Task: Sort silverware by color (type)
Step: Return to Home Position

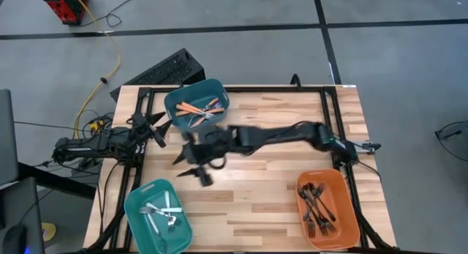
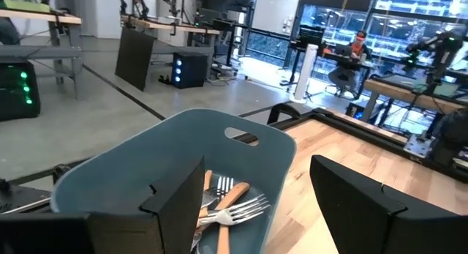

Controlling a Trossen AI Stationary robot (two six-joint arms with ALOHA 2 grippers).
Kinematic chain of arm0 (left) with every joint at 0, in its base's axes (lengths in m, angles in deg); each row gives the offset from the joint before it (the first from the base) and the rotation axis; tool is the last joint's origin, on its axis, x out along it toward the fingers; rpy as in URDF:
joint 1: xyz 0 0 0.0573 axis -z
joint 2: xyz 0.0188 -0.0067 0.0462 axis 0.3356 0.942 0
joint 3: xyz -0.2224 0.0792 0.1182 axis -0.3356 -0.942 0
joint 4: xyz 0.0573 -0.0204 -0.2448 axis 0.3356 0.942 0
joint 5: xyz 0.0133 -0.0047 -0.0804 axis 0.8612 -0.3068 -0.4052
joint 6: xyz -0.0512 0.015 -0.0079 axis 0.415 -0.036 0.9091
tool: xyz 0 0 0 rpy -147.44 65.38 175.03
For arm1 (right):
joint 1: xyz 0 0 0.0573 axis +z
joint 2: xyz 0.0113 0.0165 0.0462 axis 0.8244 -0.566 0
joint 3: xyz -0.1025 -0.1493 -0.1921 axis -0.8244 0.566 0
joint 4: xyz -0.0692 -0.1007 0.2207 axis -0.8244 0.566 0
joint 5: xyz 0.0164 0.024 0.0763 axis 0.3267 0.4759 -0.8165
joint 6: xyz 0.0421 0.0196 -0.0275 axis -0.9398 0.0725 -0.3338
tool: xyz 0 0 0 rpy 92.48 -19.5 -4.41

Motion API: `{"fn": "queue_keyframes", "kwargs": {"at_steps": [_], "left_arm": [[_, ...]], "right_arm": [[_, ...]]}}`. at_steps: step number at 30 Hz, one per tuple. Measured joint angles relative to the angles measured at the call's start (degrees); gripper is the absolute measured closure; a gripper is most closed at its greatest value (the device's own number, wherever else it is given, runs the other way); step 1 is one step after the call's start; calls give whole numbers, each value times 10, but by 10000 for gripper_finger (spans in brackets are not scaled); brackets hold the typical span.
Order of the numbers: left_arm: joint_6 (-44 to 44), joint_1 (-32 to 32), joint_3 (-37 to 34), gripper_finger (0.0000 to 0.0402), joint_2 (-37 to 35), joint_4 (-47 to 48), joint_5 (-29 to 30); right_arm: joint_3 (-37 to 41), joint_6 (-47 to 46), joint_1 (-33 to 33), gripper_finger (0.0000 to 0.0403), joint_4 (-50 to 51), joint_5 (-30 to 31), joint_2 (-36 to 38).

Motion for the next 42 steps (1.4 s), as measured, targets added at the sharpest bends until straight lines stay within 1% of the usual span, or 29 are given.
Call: {"fn": "queue_keyframes", "kwargs": {"at_steps": [3, 5, 7, 9, 10, 14, 16, 18, 20, 22, 23, 25, 28, 30, 32, 36, 38, 42], "left_arm": [[0, 0, 0, 167, 0, 0, -22], [0, 0, 0, 167, 0, 0, -39], [0, 0, 0, 167, 0, 0, -50], [0, 0, 0, 167, 0, 0, -54], [0, 0, 0, 167, 0, 0, -53], [10, 0, 0, 167, 0, 9, -31], [13, 0, 0, 167, 0, 14, -29], [13, 0, 0, 167, 0, 22, -29], [22, 0, 0, 167, 0, 21, -29], [34, 0, 0, 167, 0, 21, -29], [35, 0, 0, 167, 0, 21, -31], [35, 0, 0, 167, 0, 21, -43], [21, 0, 0, 167, 0, 14, -70], [9, 0, 0, 167, 0, 1, -81], [0, 0, 0, 167, 0, -7, -89], [0, 0, 0, 167, 0, -7, -96], [1, 0, 0, 167, 0, -8, -98], [-3, 0, 0, 167, 0, -11, -90]], "right_arm": [[-1, 57, -3, 180, 110, 13, 66], [-1, 97, -4, 180, 180, 42, 105], [0, 106, -6, 180, 255, 86, 147], [0, 92, -11, 180, 300, 100, 182], [0, 89, -14, 180, 317, 93, 201], [0, 76, -38, 180, 402, 15, 273], [17, 65, -47, 180, 441, 4, 312], [56, 63, -54, 180, 429, 14, 361], [109, 58, -63, 180, 414, 37, 413], [182, 47, -77, 180, 370, 69, 483], [224, 43, -84, 180, 356, 82, 523], [329, 36, -99, 180, 282, 97, 610], [497, 24, -125, 180, 156, 98, 736], [593, 0, -144, 180, 103, 111, 808], [679, -21, -161, 180, 69, 133, 872], [833, -49, -183, 180, -19, 141, 981], [896, -62, -194, 180, -66, 138, 1037], [978, -90, -211, 180, -87, 140, 1142]]}}
